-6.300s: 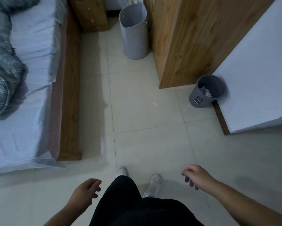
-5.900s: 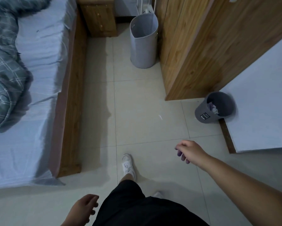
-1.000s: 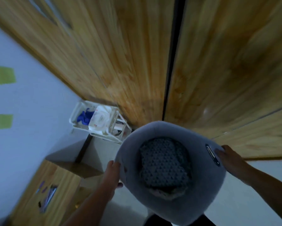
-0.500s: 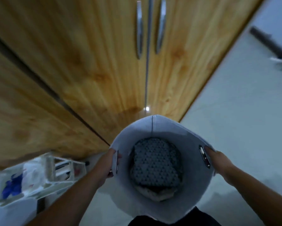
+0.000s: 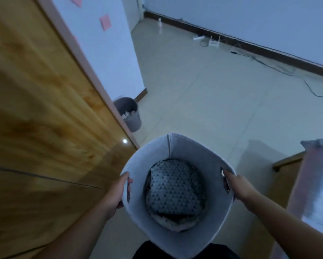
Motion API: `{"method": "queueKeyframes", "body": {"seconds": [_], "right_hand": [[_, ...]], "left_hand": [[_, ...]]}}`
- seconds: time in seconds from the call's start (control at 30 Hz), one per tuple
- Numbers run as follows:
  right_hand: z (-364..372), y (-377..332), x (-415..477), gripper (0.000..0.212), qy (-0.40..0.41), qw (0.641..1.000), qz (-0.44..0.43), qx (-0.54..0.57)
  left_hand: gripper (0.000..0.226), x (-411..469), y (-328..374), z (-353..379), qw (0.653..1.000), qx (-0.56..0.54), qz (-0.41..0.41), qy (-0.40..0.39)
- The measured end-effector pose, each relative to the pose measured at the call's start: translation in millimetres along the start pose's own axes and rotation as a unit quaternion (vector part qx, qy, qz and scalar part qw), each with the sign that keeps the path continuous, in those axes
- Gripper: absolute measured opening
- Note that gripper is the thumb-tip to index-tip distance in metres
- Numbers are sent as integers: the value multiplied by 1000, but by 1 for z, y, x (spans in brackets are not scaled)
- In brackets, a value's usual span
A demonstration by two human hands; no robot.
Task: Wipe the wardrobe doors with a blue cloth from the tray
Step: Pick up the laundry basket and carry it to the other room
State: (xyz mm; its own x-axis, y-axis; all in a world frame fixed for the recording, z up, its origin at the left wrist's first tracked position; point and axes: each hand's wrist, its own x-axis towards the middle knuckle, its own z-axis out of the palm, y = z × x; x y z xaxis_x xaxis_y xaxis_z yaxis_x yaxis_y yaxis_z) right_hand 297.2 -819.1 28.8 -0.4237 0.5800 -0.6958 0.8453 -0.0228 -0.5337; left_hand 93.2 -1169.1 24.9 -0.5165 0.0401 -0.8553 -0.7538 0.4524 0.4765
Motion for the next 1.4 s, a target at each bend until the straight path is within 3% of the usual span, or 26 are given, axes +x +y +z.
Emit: {"method": "queueKeyframes", "body": {"seconds": [0.33,0.5,0.83,1.13,1.4], "right_hand": [[-68,-18,66,57,66,994,62,59],[-81,-46,100,58,100,989,86,64],[-128,-117,153,56,168,969,118,137],[-194,-158,261,54,168,957,116,207],[-296,-210,374,52,152,969,117,158]], "left_hand": [[50,43,136,91,992,104,75,-15],[62,91,213,115,990,115,50,-66],[77,144,367,190,947,268,115,-131],[76,195,468,282,953,259,96,-123],[67,212,563,367,966,228,79,-91]]}}
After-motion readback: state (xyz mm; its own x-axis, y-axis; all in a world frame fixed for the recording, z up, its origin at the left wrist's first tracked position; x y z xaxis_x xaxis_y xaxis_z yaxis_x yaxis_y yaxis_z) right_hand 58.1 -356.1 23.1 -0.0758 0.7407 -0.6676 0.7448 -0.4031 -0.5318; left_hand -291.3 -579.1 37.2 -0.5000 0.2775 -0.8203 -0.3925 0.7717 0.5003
